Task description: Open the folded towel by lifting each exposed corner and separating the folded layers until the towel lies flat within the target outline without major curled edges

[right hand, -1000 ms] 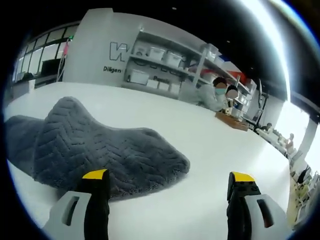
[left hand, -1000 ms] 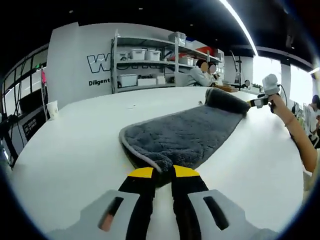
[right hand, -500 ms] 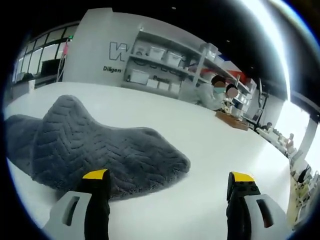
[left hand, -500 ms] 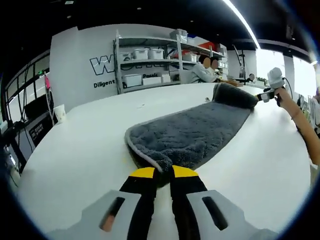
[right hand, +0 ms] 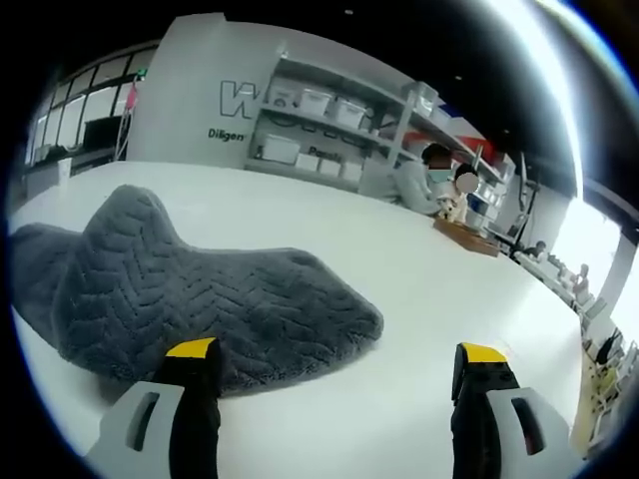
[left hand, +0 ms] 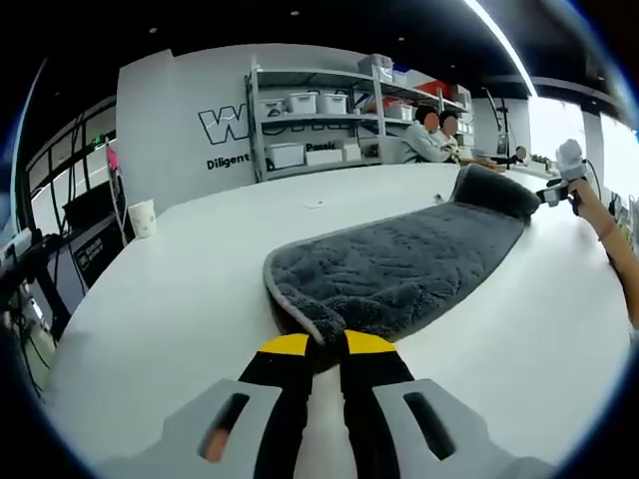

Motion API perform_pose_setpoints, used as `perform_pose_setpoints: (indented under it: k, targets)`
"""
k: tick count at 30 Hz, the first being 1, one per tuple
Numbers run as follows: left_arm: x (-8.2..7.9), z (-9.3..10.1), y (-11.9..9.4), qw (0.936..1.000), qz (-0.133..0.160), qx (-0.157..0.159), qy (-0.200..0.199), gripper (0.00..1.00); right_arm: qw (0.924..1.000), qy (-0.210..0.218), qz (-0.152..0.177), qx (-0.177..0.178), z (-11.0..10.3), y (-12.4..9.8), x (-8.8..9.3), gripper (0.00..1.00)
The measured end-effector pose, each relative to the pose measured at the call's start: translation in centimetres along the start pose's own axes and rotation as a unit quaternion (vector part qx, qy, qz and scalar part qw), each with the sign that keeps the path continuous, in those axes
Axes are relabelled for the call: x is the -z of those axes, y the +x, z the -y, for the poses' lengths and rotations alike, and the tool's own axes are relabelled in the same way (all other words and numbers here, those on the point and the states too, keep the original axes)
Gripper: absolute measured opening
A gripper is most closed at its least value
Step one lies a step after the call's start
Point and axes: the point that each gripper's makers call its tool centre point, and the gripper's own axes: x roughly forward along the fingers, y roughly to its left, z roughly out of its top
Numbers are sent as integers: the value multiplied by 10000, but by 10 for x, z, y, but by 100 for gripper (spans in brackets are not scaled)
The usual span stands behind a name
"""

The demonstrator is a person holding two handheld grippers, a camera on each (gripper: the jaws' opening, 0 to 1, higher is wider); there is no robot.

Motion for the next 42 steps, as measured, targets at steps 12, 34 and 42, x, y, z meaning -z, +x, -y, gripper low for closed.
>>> perform_pose_setpoints:
  k: [12, 34, 42]
  targets:
    - [3, -33, -2, 9998, -118, -156, 54, 10, 10000, -12, -75, 10, 0, 0, 3, 96]
    - [16, -99, -18, 9969, -351, -710, 18, 9, 9997, 14, 10, -229, -15, -4, 0, 97]
    - [21, -112, -25, 9961, -309, -830, -59, 9, 9997, 30, -17, -253, -15, 1, 0, 96]
